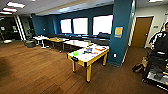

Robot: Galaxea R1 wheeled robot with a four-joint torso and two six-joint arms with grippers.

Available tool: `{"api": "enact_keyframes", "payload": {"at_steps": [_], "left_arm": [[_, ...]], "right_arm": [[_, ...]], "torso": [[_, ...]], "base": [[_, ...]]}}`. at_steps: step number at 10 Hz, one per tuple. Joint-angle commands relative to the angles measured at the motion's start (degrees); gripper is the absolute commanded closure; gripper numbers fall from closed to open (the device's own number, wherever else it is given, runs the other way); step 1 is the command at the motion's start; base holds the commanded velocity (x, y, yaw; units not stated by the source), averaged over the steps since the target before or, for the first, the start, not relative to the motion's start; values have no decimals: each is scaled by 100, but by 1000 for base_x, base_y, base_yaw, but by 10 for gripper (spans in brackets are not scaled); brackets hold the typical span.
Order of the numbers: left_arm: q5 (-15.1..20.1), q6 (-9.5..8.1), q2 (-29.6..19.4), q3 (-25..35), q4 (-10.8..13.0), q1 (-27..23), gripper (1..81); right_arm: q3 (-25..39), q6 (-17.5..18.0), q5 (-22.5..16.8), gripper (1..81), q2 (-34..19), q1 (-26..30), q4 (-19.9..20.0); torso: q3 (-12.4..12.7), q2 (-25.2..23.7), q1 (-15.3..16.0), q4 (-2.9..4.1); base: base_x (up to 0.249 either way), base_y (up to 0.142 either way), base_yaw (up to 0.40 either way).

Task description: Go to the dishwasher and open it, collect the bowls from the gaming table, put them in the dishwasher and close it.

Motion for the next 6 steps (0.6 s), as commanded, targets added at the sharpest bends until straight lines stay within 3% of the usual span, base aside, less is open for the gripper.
{"api": "enact_keyframes", "payload": {"at_steps": [1,3,6], "left_arm": [[248,-13,-51,4,29,-324,10],[248,-13,-59,4,12,-324,10],[248,-13,-51,4,12,-324,10]], "right_arm": [[4,-18,-370,10,-22,339,3],[4,-18,-370,10,-22,339,3],[4,-18,-370,10,-22,339,3]], "torso": [[0,0,2,0],[0,0,-1,0],[0,0,-1,0]], "base": [[110,60,0],[111,0,0],[104,66,0]]}}
